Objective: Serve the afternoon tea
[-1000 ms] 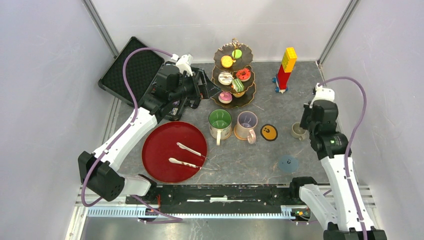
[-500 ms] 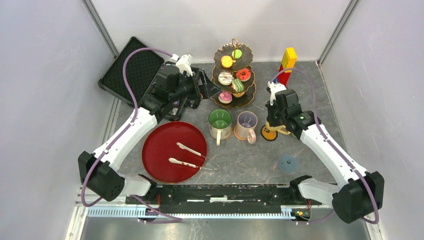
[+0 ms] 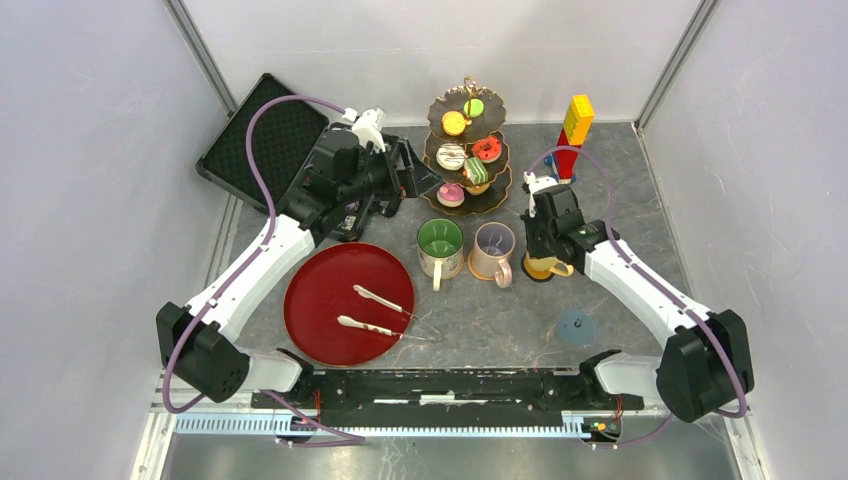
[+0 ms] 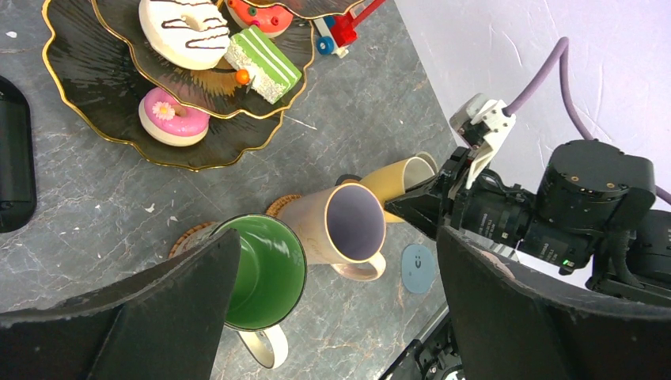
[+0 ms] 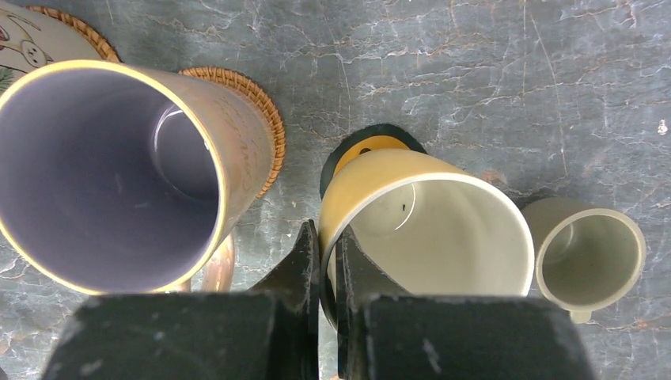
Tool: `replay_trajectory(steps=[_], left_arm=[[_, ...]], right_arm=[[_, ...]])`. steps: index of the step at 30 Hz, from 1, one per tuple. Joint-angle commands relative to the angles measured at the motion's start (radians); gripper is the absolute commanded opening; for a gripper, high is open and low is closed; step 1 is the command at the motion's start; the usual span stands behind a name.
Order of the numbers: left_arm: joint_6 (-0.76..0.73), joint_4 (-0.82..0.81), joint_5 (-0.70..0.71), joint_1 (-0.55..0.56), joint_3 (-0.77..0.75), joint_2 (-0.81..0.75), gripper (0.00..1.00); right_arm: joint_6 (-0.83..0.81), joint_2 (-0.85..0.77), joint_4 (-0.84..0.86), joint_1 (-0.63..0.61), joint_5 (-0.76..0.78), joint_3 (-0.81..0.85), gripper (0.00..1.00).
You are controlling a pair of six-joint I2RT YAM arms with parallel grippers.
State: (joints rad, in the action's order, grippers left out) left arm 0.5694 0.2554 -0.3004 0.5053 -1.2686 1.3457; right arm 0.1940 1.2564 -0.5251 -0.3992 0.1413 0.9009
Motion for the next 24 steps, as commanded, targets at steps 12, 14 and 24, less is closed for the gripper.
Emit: replay_trajectory(steps=[12, 14, 24], left_arm=[[0.026, -0.03, -0.036, -0.004, -0.017, -0.002, 1.0], [0.026, -0.03, -0.037, -0.005, -0.018, -0.003, 1.0], [0.027, -0.03, -0.039, -0.007, -0.017, 0.0, 1.0]], right_arm=[[0.004, 0.044, 0.117, -0.009, 0.043, -0.019, 0.0], [0.003, 0.048, 0.116, -0.01, 0.046, -0.021, 0.0], [0.002, 0.055, 0.114, -0.016, 0.049, -0.029, 0.22]])
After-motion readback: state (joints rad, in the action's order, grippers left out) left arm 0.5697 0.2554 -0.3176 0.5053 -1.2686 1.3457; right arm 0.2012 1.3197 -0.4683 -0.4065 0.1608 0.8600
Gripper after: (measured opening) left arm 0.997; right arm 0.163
